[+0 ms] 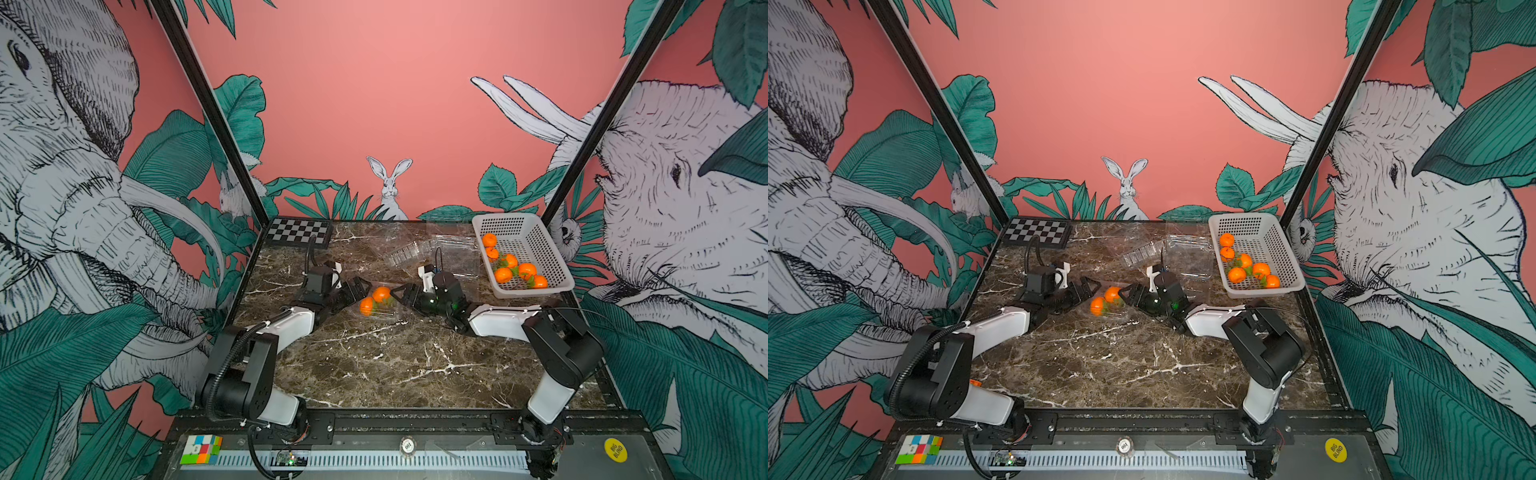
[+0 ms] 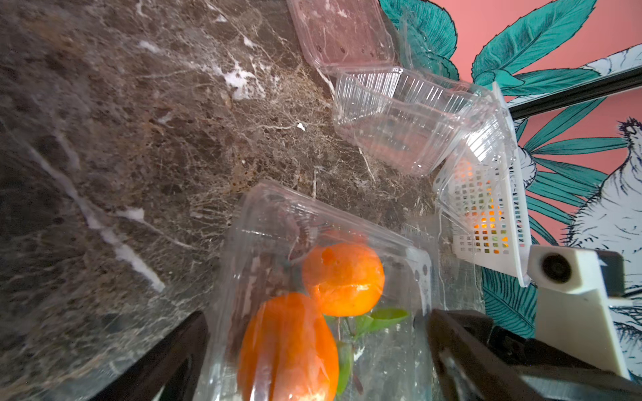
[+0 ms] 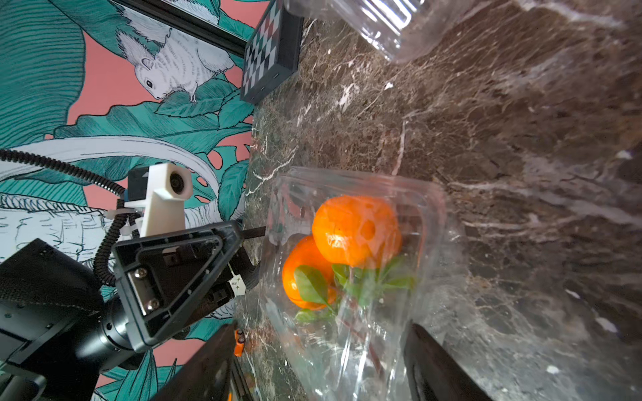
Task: Take oranges out of containers
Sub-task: Open the packing box at the center of the board.
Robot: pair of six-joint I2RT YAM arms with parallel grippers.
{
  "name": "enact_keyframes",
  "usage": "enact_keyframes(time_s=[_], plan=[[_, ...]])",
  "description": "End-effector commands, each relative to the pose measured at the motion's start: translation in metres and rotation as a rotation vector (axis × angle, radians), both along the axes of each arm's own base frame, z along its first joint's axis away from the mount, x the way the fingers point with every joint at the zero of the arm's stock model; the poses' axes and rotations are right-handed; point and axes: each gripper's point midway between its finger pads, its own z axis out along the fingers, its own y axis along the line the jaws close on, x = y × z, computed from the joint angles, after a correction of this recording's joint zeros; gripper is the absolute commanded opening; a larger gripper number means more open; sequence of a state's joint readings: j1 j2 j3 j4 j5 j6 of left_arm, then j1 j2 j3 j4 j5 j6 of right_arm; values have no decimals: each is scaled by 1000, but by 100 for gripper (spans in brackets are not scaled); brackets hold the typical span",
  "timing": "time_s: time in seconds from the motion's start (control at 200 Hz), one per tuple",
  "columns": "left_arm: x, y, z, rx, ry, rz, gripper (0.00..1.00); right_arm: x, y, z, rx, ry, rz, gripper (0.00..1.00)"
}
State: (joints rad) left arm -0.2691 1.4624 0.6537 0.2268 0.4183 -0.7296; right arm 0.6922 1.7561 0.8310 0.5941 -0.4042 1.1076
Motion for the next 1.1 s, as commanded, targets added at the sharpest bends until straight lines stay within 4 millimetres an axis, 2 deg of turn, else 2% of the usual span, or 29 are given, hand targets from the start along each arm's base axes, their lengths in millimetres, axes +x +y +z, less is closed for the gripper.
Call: enact_keyframes(time_s=[0.0,0.305,0.515,1.095], plan=[[-3,-4,-4,-12,0,-7,99,2,11,15,89,-21,9,74],[-4,-8,-7,-34,4,-1,99,2,15,16,163,46,-27,73],[-3,-8,-6,-42,0,7,99,2,18,10,183,83,-37,73],[3,-17,-3,-95,-6,12,99,-4,31,15,262,60,7,72]])
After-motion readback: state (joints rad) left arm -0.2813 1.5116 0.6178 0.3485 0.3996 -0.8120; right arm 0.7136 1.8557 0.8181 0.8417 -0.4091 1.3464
